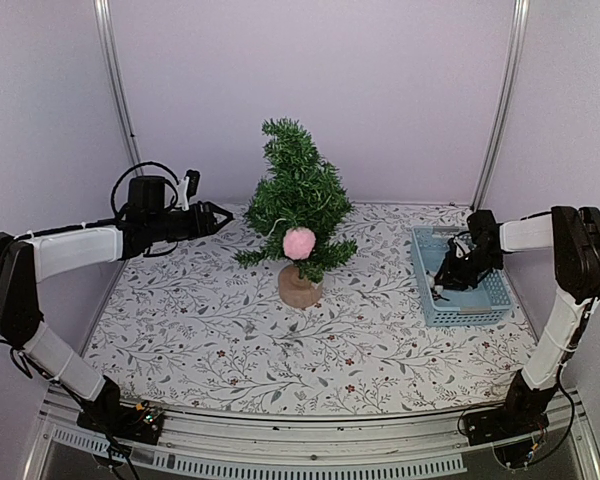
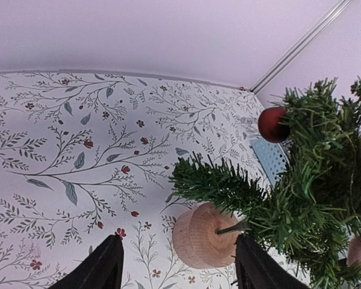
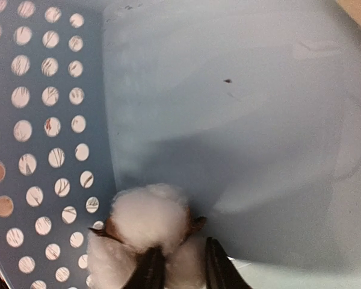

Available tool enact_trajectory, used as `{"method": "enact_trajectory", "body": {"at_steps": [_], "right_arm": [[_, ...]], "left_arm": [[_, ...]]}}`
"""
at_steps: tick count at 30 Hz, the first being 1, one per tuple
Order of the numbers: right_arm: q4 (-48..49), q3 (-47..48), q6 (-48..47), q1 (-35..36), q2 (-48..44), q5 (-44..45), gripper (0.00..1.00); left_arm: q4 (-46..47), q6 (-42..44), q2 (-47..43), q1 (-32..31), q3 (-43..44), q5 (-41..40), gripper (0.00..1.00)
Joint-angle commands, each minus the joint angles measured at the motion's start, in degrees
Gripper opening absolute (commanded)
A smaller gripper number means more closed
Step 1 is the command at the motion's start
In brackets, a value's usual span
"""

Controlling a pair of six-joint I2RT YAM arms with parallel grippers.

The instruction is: Decorate the small christmas tree

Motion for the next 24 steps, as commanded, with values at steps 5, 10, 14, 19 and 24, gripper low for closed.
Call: {"method": "enact_trajectory", "body": {"at_steps": [5,10,14,19,24], "right_arm": [[-1.69,0.59,-1.01,-0.42,-3.55,-0.22,0.01],[-3.29,4.56,-1.38,-0.51,-8.98,1.53,0.00],[-3.04,8.56,-1.66,-0.57,-13.49,-0.05,0.00],[1.66,11.58,-0.02,-0.19,-18.68,-7.82,0.00],[7.97,15.88,2.01,7.78,-22.95,-9.35,0.00]], "left_arm": [[-0.10,0.40,0.30,-0.51,0.97,-1.07,0.65],[-0.35,0.42,0.16,-0.51,1.20,-1.09,0.65],[-0.64,0.33,0.12,-0.60,1.40,-1.19,0.65],[-0.94,0.35,-0.07,-0.83,1.66,-1.32,0.65],[-1.09,0.49,-0.64,-1.26,1.66,-2.06,0.65]]}}
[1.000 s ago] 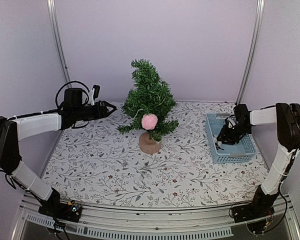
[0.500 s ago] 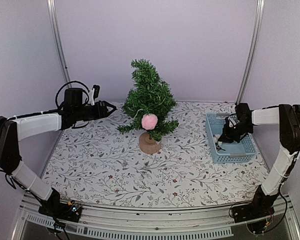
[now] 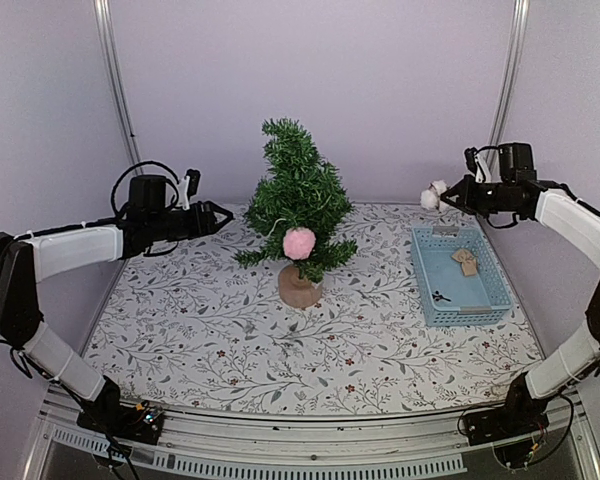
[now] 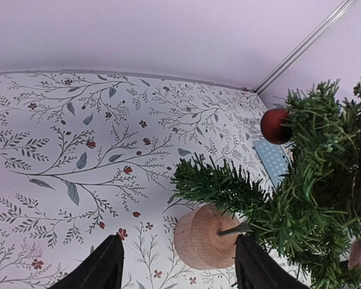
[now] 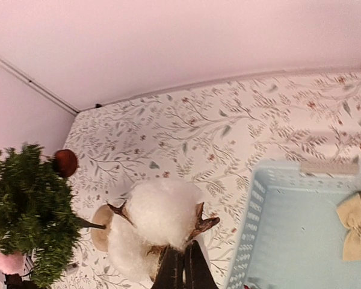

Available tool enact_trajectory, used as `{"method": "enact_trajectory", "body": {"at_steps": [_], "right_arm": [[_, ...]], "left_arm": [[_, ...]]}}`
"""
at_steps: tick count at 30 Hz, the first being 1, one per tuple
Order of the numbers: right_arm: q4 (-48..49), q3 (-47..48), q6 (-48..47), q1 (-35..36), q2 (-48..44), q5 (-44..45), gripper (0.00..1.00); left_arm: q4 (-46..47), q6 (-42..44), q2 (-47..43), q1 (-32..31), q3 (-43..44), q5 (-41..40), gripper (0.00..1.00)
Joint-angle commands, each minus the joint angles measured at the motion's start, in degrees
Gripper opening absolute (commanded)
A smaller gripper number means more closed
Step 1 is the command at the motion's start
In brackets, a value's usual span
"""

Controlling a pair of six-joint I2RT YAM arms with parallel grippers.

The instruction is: Decorate the small christmas tree

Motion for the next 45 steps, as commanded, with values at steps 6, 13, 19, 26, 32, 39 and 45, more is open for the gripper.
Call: {"method": "enact_trajectory", "body": {"at_steps": [6,13,19,26,32,39,45], "right_arm": [[11.32,10.98,1.86,16.62,-4.01,0.52,0.00],[20.21,17.14,1.37,24.98,-0.46,-1.17,0.00],[21.46,17.14,-1.57,26.39,3.43,-5.31,0.00],[21.48,17.77,-3.02,26.92,7.13,-7.27,0.00],[20.31,17.45,-4.33,28.18,9.67,-7.95,0.00],[17.82,16.87,-7.08,28.83,10.72,-7.81,0.01],[16.63,15.87,-8.07,29.29,11.85,-7.68,0.01]], "left_arm": [[0.39,0.18,-1.60,-2.00,0.13,-1.88,0.65],[1.06,-0.22,-2.81,-3.13,-0.98,-2.70,0.65],[1.21,-0.18,-3.90,-3.40,-1.74,-3.31,0.65],[0.90,0.22,-4.54,-3.36,-2.45,-3.40,0.65],[1.05,0.17,-4.59,-3.35,-2.70,-3.44,0.65],[1.34,0.11,-4.56,-3.36,-3.18,-3.66,0.65],[1.60,0.09,-4.45,-3.35,-3.23,-3.55,0.65]]}}
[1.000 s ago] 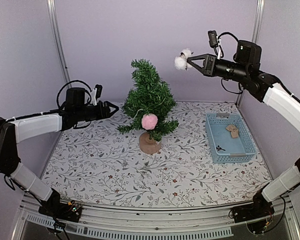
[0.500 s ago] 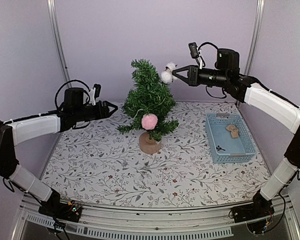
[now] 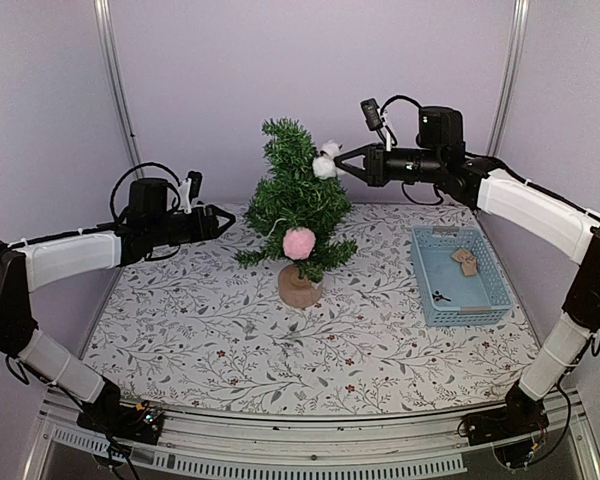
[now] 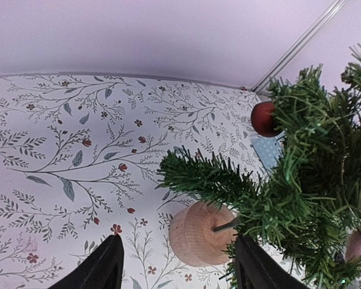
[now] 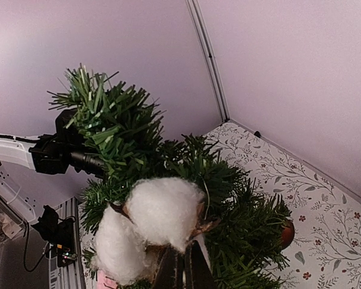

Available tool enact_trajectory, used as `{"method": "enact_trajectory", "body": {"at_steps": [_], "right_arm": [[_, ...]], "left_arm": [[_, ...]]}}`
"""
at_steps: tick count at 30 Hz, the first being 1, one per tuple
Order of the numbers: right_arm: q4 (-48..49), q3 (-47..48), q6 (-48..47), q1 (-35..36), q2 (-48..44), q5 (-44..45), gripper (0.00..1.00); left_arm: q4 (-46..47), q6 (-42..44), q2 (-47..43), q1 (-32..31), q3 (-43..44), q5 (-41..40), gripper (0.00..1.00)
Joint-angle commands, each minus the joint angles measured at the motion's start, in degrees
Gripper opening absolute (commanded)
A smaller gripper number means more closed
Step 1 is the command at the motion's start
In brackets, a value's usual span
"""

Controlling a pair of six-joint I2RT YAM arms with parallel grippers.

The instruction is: Decorate the small christmas tree

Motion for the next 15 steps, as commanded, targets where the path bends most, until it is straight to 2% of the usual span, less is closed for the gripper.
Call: {"method": "enact_trajectory", "body": {"at_steps": [1,8,15], "right_arm": [[-1.69,-1.53,-1.91,0.75,1.44,-0.19,0.02],[-3.43,-1.36,-3.71,0.99,1.94,1.15,0.06],[-4.77,1.17,-3.30,1.05,2.14,2.53,0.36]], "left_arm": [[1.01,0.13,-1.31,-0.60,-0.69,-0.37,0.65],[1.44,0.14,-1.22,-0.62,-1.04,-0.16,0.65],[1.63,0.12,-1.22,-0.62,-1.05,-0.12,0.65]]}}
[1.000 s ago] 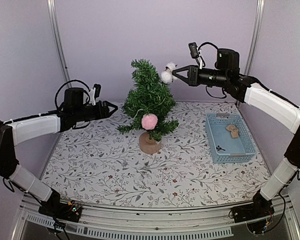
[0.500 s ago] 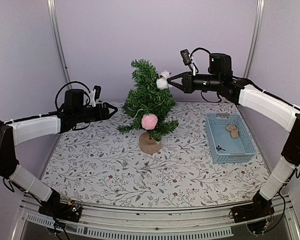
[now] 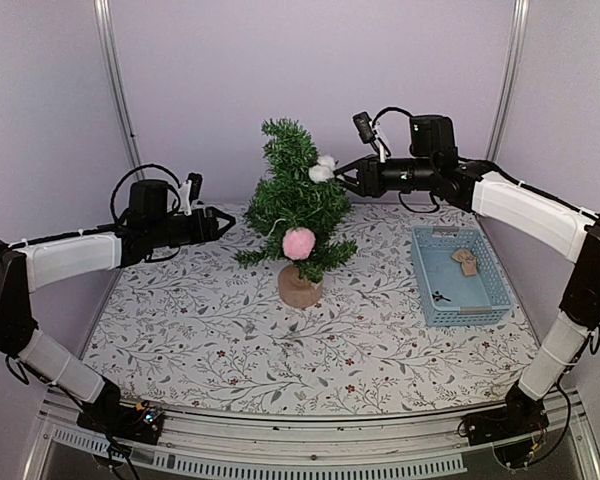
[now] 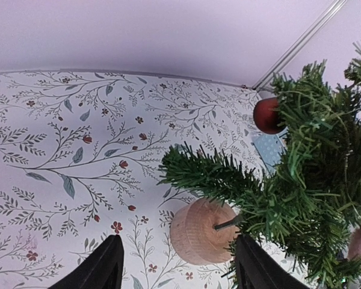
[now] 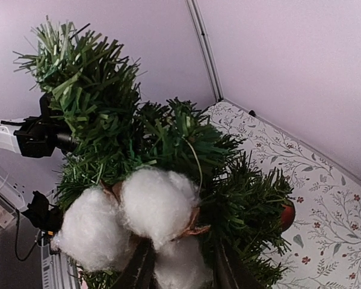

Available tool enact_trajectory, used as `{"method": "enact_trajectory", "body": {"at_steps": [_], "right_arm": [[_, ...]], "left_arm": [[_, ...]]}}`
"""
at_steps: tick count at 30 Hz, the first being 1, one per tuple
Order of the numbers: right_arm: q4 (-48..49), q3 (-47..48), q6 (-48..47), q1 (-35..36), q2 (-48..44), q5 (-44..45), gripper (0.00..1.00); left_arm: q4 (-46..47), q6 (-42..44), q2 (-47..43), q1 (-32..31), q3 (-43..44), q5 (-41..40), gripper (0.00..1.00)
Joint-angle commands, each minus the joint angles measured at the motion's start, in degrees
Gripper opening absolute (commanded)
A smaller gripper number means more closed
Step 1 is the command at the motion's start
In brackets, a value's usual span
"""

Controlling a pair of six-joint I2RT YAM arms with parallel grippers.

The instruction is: Decorate the small christmas tree

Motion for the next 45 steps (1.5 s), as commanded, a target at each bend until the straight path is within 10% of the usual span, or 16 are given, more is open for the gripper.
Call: {"method": "enact_trajectory", "body": {"at_steps": [1,15,45], "right_arm": [[-1.49,2.42,-0.26,0.43,0.58,1.43,0.37],[-2.93,2.43,0.65,0.28,-1.49,7.53,0.54],[1.48,2.64,1.43,0.12,-4.85,5.33,0.49]], "left_arm": [[1.43,0.16,-1.22,-0.64,-0.46,-0.20,0.65],[1.78,0.09,-1.22,-0.60,-0.72,-0.06,0.65],[2.04,-0.20,-0.98,-0.71,-0.63,-0.07,0.65]]}}
